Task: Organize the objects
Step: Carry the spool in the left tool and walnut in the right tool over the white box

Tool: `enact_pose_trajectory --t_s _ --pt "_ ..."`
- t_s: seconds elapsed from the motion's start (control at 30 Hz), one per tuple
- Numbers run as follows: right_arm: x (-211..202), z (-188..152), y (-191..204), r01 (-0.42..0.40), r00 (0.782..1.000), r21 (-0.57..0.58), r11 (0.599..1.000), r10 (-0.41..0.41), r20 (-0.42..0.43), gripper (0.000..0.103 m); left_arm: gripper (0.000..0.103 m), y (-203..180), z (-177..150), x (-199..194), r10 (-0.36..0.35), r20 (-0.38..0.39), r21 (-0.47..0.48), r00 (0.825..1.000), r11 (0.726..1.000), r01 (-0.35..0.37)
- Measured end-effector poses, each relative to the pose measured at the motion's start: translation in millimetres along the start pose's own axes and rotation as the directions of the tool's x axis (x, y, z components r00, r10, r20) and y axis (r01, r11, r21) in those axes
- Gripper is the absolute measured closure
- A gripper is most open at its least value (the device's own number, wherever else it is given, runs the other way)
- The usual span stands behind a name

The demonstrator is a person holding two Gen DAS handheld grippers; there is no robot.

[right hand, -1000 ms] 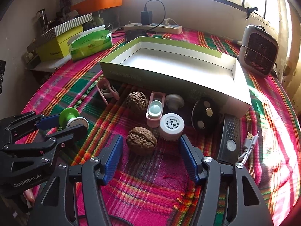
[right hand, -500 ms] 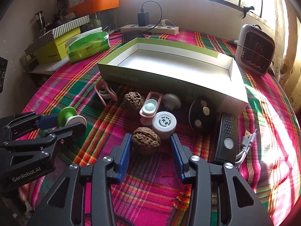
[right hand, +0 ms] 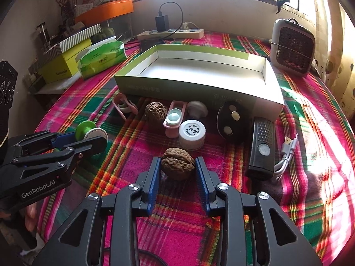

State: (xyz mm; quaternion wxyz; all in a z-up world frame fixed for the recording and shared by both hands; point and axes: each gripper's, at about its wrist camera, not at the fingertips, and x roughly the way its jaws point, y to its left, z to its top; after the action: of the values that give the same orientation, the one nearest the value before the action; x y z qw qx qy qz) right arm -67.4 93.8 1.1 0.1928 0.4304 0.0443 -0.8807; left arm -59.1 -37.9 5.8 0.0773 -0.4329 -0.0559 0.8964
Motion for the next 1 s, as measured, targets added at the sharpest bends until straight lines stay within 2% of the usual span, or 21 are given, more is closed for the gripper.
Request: enact_pose_trajectory --t_s 0.53,0.9,1.0 --pt "-13 -4 -9 -0.069 0.997 0.001 0.998 0.069 0.032 0.07 0.072 -16 12 -1 0.006 0.006 0.004 1.0 1.0 -0.007" --pt "-24 30 -18 -0.006 0.994 -0.006 1.0 0.007 0.113 0.07 0.072 -22 47 -6 -0.03 0.069 0.049 0.997 0.998 0.026" --pt "-20 43 -20 0.0 0.993 0.004 1.0 0.0 0.118 0.07 0.072 -17 60 3 -0.04 0.055 0.033 0.998 0.999 0.038"
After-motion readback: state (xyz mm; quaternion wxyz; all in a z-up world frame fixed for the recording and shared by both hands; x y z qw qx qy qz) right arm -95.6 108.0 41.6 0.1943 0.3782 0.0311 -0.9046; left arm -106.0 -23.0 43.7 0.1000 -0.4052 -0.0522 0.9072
